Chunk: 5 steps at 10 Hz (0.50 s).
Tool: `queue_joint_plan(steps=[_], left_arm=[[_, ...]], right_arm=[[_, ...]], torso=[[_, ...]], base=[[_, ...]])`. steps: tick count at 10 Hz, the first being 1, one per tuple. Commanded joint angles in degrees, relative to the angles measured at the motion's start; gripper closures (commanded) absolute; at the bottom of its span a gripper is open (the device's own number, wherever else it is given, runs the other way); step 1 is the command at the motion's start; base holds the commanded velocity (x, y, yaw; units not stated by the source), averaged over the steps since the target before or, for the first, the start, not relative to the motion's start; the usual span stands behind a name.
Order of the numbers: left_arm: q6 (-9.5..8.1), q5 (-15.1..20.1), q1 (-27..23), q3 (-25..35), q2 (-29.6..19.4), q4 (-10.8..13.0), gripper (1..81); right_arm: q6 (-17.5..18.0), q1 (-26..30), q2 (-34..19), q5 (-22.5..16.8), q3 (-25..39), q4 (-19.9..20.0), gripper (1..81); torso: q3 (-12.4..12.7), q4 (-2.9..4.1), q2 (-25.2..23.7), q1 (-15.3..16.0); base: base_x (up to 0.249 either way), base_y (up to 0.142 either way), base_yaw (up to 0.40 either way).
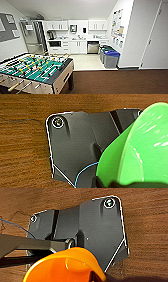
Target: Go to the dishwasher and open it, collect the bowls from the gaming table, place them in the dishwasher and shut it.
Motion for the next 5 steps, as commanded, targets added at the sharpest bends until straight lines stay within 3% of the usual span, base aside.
queue_joint_plan(steps=[1, 5], left_arm=[[0.30, 2.39, -2.39, -0.05, -1.08, 0.75, 81.1], [0.30, 2.39, -2.39, -0.05, -0.90, 0.75, 81.1]], right_arm=[[-0.11, 2.05, -1.07, -2.53, 0.13, -0.82, 81.1], [-0.11, 2.04, -1.07, -2.53, 0.12, -0.82, 81.1]], torso=[[0.00, 0.00, 0.00, 0.00], [0.00, 0.00, 0.05, 0.05]], base=[[0.183, 0.000, 0.000], [0.183, 0.000, 0.000]])
